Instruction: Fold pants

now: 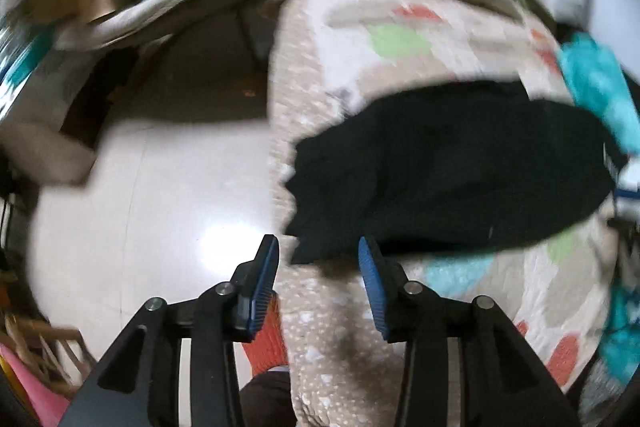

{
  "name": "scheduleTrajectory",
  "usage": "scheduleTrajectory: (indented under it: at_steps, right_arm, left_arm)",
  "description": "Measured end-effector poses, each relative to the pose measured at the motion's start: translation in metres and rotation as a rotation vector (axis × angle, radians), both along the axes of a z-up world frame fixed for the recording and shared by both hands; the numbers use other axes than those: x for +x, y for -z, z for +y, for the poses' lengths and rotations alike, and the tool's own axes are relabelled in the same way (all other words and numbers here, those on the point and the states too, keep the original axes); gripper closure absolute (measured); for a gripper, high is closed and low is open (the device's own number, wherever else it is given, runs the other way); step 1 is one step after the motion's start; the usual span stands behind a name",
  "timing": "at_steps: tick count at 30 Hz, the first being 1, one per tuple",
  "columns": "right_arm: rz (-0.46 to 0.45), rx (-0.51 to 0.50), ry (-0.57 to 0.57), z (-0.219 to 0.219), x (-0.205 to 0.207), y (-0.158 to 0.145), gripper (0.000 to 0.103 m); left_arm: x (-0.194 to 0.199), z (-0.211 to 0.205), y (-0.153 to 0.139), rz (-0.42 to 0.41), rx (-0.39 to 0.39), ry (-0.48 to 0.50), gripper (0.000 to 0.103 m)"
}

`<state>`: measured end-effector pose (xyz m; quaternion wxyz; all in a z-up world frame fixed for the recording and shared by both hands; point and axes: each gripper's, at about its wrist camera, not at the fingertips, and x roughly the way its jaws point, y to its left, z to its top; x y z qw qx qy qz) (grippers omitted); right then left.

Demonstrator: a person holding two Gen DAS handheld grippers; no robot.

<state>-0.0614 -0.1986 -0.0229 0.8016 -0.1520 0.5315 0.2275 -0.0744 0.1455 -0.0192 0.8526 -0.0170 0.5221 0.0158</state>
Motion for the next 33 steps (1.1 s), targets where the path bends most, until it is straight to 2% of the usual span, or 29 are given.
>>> scheduleTrajectory:
  at_steps: [3,6,9,13,14,15,17,19,22,26,28,30,33]
  right_arm:
    - [-0.047,0.030,0.000,0.009,0.004,-0.018,0.043]
    - [-0.059,0.076,0.019,0.025,0.018,-0.024,0.043]
    - [-0.044,0.096,0.043,0.044,0.029,-0.012,0.043]
    - [0.033,0.061,0.065,0.055,0.041,0.019,0.043]
    - [0.042,0.027,0.071,0.055,0.043,0.026,0.043]
    - [0.041,-0.012,0.076,0.055,0.046,0.031,0.043]
    - [0.020,-0.028,0.062,0.059,0.050,0.029,0.043]
    - [-0.019,0.007,0.021,0.074,0.056,0.015,0.043]
    - [-0.059,0.073,-0.103,0.123,0.066,-0.006,0.043]
    - [-0.065,0.106,-0.313,0.214,0.078,-0.008,0.043]
    - [-0.063,0.100,-0.399,0.255,0.081,0.000,0.043]
    - [-0.051,0.095,-0.470,0.290,0.080,0.011,0.044]
    - [-0.061,0.018,-0.555,0.324,0.079,0.033,0.045]
  left_arm:
    - [0.006,0.022,-0.011,-0.021,-0.076,-0.135,0.062]
    - [0.022,0.024,-0.003,0.001,-0.126,-0.223,0.062]
    - [0.037,0.009,0.023,0.039,-0.151,-0.250,0.062]
    - [0.041,0.000,0.076,0.180,-0.087,-0.274,0.062]
    - [0.037,0.004,0.083,0.184,-0.104,-0.288,0.059]
    - [0.034,0.010,0.084,0.170,-0.134,-0.315,0.051]
    - [0.029,0.024,0.081,0.162,-0.168,-0.395,0.046]
    - [0.021,0.036,0.078,0.132,-0.210,-0.466,0.047]
    - [0.009,0.055,0.076,0.108,-0.355,-0.580,0.047]
    - [0.002,0.070,0.072,0.086,-0.463,-0.653,0.047]
    - [-0.003,0.080,0.067,0.060,-0.453,-0.702,0.049]
    - [-0.015,0.099,0.060,0.009,-0.487,-0.767,0.049]
    - [-0.024,0.115,0.048,-0.054,-0.500,-0.830,0.049]
